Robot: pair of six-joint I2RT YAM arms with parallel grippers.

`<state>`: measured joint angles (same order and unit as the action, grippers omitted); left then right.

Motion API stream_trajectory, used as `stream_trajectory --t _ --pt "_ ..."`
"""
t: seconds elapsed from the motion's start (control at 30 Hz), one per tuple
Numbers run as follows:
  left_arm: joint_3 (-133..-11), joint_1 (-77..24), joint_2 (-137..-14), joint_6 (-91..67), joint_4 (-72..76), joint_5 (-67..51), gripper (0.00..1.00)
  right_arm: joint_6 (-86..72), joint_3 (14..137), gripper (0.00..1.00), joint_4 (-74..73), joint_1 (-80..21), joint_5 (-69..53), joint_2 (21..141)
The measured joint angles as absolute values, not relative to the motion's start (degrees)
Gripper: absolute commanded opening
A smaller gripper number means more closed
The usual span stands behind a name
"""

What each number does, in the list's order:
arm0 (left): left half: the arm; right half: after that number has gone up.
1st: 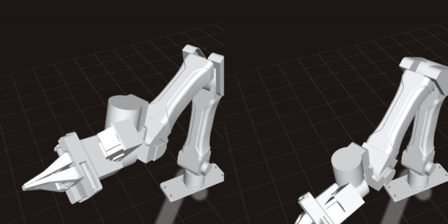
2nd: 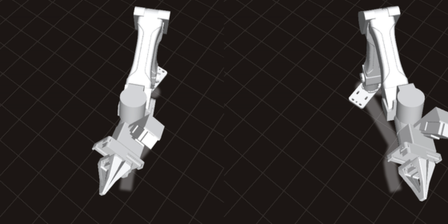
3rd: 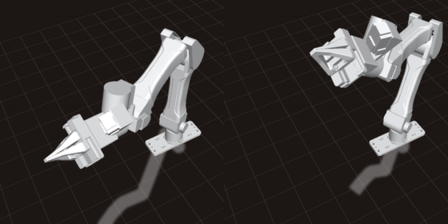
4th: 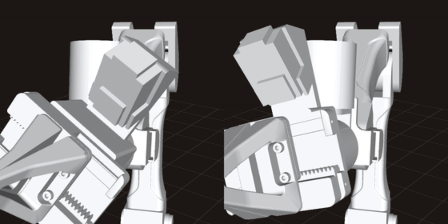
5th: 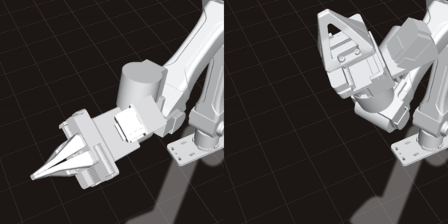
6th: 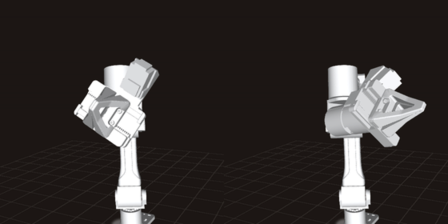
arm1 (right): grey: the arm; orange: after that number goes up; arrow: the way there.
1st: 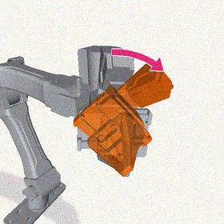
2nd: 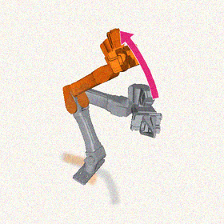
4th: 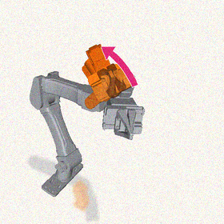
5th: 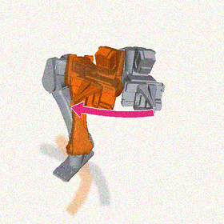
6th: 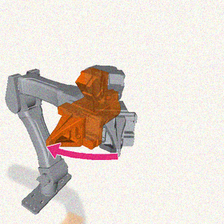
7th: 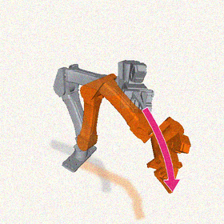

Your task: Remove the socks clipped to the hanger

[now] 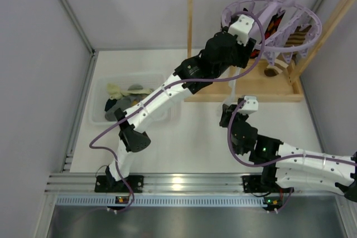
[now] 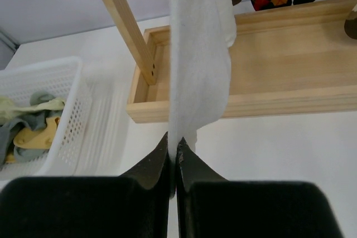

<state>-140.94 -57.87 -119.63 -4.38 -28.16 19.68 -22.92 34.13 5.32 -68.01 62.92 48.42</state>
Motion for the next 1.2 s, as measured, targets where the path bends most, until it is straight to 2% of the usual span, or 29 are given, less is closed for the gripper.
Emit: stream_trajectory --t 0.1,0.13,0.17,0.33,0.57,0.67,0.73,0.77,0.8,0.83,1.03,1.1,1.17,1.2 --pt "-140.9 -57.9 -119.6 -4.4 -27.2 18.8 0.53 -22.5 34.1 0.00 6.3 -68.3 62.2 48.7" --pt "-140.9 -57.9 -119.6 -4.4 -26.9 18.6 0.39 -22.5 34.1 0.00 6.6 -68.3 61.9 48.9" --pt "-140.9 -57.9 -119.6 -4.6 -26.8 18.5 0.34 -22.5 34.1 0.00 6.8 -68.4 61.7 49.1" --pt "-140.9 -57.9 -119.6 -4.3 -26.2 18.4 0.20 -22.5 34.1 0.00 7.3 -68.5 60.9 49.7" --pt "-140.7 -57.9 -119.6 -4.1 -25.9 19.2 0.17 -23.5 33.7 0.00 7.2 -68.6 59.9 49.4" --pt "-139.9 -58.0 -119.6 -4.1 -25.5 19.6 0.25 -24.8 32.2 0.00 6.7 -68.9 59.6 48.4" --pt "-138.9 -58.0 -119.5 -4.1 -24.9 19.9 0.36 -25.6 31.2 0.00 6.1 -69.0 59.1 47.6" --pt "-138.1 -58.0 -119.3 -4.2 -24.4 20.2 0.43 -26.0 30.7 0.00 6.0 -69.0 58.8 47.1" --pt "-137.2 -58.0 -119.1 -4.1 -24.1 20.4 0.57 -26.3 30.3 0.00 5.8 -69.0 58.6 46.5" --pt "-135.9 -58.0 -118.5 -4.4 -23.7 20.6 0.62 -26.7 29.9 0.00 5.5 -69.0 58.3 46.0" --pt "-127.1 -57.8 -113.3 -6.1 -24.2 22.2 0.79 -27.3 29.5 0.00 3.5 -69.0 57.1 43.4" --pt "-124.5 -57.8 -111.1 -6.1 -24.4 23.7 0.87 -27.5 29.5 0.00 2.9 -69.0 56.8 42.6" --pt "-121.6 -57.9 -108.6 -6.3 -24.2 25.7 0.99 -27.7 29.5 0.00 1.9 -69.0 56.5 41.8" --pt "-119.7 -57.9 -107.0 -6.3 -24.2 27.0 0.99 -27.7 29.5 0.00 1.5 -69.0 56.1 41.6"
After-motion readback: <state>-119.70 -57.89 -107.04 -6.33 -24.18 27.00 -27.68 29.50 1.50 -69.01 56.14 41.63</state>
